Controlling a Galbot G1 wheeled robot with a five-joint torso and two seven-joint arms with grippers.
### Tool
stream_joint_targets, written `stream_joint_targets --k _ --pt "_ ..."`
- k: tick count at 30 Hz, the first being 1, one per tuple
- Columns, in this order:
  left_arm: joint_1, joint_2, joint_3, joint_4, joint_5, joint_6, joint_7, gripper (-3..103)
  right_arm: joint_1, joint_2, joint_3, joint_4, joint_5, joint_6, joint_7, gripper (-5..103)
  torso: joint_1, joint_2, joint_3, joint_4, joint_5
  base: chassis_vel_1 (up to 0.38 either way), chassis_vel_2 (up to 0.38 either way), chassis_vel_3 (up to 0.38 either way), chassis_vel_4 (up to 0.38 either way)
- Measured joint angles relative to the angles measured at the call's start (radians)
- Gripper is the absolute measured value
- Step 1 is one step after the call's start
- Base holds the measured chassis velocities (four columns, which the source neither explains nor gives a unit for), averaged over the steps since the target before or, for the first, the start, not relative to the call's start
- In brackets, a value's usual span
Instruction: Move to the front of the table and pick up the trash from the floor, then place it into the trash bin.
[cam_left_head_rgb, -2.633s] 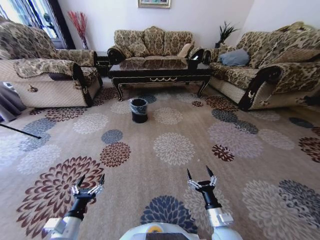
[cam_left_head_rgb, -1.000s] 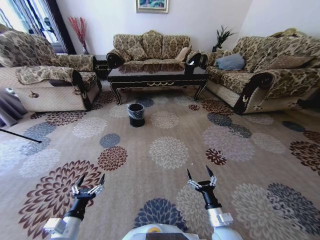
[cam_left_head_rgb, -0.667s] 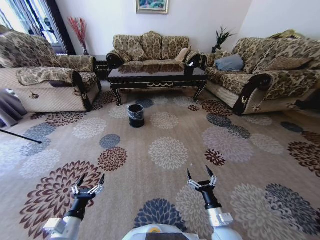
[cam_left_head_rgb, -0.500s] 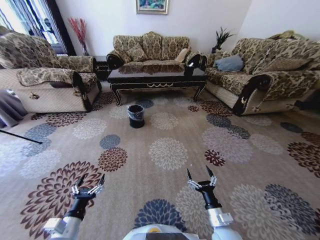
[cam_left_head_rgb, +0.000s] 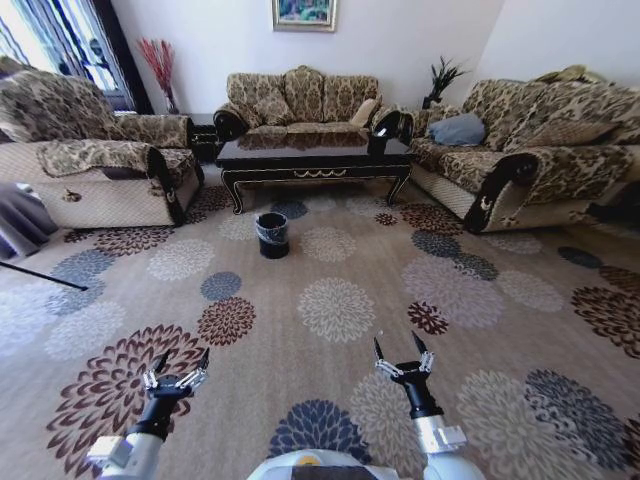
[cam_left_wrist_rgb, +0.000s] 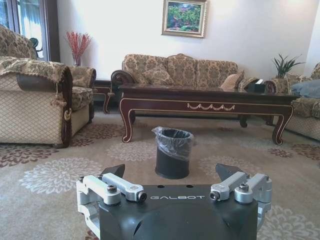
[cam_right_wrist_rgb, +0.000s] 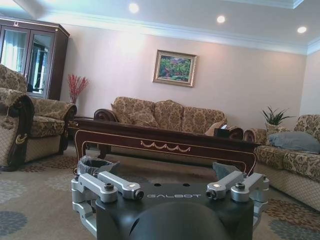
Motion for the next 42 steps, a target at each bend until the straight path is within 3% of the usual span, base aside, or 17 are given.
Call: stream_joint_targets --k 42 --pt "0.000 0.000 0.000 0.000 0.000 0.000 0.000 100 0.000 0.000 0.000 0.000 0.000 0.000 0.000 100 0.062 0.171 0.110 0.0000 0.0000 0.000 0.000 0.000 0.000"
